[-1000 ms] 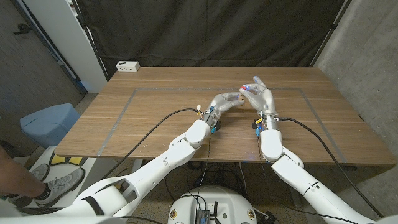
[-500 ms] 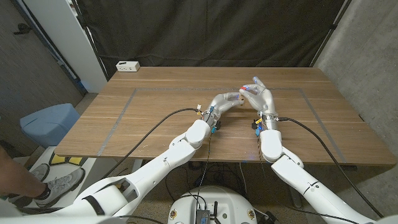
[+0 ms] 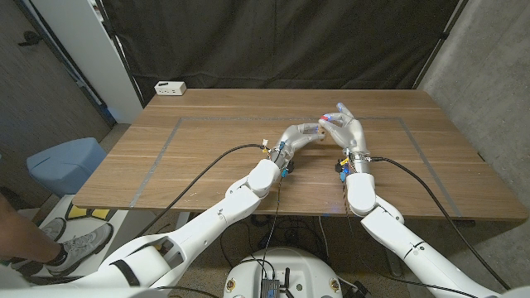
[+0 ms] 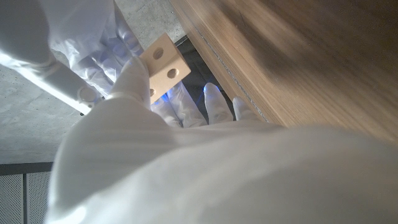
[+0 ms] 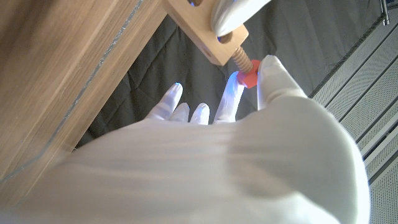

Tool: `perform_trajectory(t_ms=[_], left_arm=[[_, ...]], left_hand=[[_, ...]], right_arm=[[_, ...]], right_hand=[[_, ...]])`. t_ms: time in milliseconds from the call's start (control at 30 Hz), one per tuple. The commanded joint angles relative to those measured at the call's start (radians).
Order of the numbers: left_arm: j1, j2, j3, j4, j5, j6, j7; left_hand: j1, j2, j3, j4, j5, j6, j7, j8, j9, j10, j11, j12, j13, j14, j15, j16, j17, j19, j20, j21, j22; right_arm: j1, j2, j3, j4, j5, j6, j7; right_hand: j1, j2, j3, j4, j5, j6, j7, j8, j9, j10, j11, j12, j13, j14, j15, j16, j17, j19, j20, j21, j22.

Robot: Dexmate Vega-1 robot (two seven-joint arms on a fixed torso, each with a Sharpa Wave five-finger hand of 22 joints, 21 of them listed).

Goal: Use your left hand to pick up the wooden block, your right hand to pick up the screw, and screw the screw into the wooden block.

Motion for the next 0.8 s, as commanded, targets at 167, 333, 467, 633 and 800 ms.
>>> perform_trajectory(t_ms=[167,333,467,633,800], left_arm=[[-0.006,-0.005,0.0,0.012,-0.004,-0.008,-0.004],[-0.011,-0.009,0.002,0.021,-0.004,-0.013,-0.006],[-0.012,-0.011,0.002,0.024,-0.003,-0.013,-0.006],[-0.013,-0.012,0.003,0.026,-0.003,-0.015,-0.007],[-0.012,-0.012,0.003,0.024,-0.003,-0.014,-0.006]], left_hand=[[0.0,0.008,-0.002,0.007,0.007,0.039,0.006,0.008,0.003,0.008,-0.004,0.006,0.003,0.008,-0.098,0.002,0.003,0.001,0.001,0.004,0.003],[0.0,0.008,-0.002,0.007,0.007,0.038,0.007,0.008,0.003,0.008,-0.003,0.005,0.004,0.008,-0.097,0.002,0.003,0.0,0.002,0.004,0.003],[0.0,0.009,-0.002,0.007,0.007,0.039,0.006,0.008,0.003,0.008,-0.003,0.005,0.004,0.008,-0.097,0.002,0.003,0.0,0.002,0.004,0.003],[0.0,0.01,-0.003,0.007,0.007,0.039,0.007,0.008,0.003,0.008,-0.003,0.004,0.005,0.008,-0.099,0.002,0.003,0.0,0.002,0.004,0.003],[0.0,0.009,-0.003,0.006,0.007,0.039,0.008,0.008,0.003,0.008,-0.004,0.004,0.005,0.008,-0.098,0.002,0.003,0.0,0.002,0.004,0.003]], right_arm=[[0.007,-0.002,-0.004,0.013,0.004,0.006,0.007],[0.007,0.0,-0.002,0.014,0.007,0.006,0.002],[0.006,-0.002,-0.002,0.015,0.007,0.007,0.003],[0.006,0.0,-0.001,0.018,0.009,0.011,0.001],[0.005,-0.003,0.0,0.019,0.009,0.013,0.003]], right_hand=[[0.005,0.003,0.002,0.0,0.002,0.001,0.002,0.007,0.002,0.005,0.007,0.002,0.003,0.008,-0.055,-0.003,0.002,-0.001,-0.056,0.001,0.002],[0.005,0.003,0.003,0.0,0.002,0.002,0.003,0.008,0.002,0.004,0.005,0.002,0.003,0.009,-0.056,-0.003,0.003,-0.001,-0.056,0.001,0.002],[0.005,0.003,0.004,0.0,0.002,0.003,0.004,0.009,0.001,0.004,0.003,0.002,0.003,0.009,-0.057,-0.004,0.003,-0.001,-0.056,0.001,0.002],[0.005,0.003,0.004,0.0,0.002,0.003,0.005,0.009,0.0,0.004,0.004,0.002,0.003,0.009,-0.056,-0.004,0.003,-0.001,-0.057,0.001,0.002],[0.005,0.005,0.005,0.0,0.003,0.004,0.004,0.01,-0.001,0.004,0.004,0.002,0.003,0.008,-0.056,-0.004,0.003,-0.001,-0.057,0.001,0.002]])
